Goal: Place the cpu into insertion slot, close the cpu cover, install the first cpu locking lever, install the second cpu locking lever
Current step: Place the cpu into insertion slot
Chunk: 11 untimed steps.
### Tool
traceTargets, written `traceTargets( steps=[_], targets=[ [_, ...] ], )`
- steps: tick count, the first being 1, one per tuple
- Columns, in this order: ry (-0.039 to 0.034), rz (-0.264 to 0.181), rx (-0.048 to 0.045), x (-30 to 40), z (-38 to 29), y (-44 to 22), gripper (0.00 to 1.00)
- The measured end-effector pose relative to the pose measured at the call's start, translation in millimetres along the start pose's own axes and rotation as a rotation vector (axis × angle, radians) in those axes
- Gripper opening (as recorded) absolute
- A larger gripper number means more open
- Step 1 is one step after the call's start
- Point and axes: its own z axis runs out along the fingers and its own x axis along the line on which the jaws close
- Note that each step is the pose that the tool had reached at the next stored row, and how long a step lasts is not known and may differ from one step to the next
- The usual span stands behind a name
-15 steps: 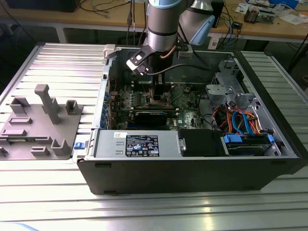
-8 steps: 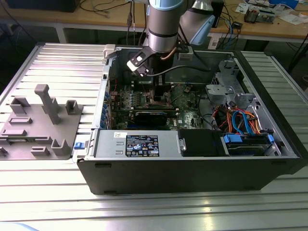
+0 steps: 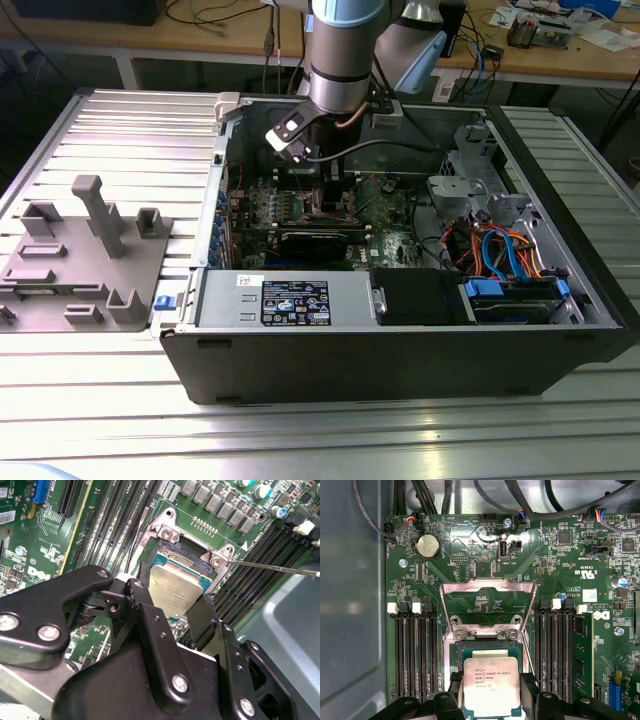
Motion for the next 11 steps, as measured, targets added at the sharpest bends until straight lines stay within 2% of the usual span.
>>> traceTargets(
  steps=[11],
  targets=[
    [0.0001,0.0,0.0,-0.3,1.7,0.1,0.54]
  ],
)
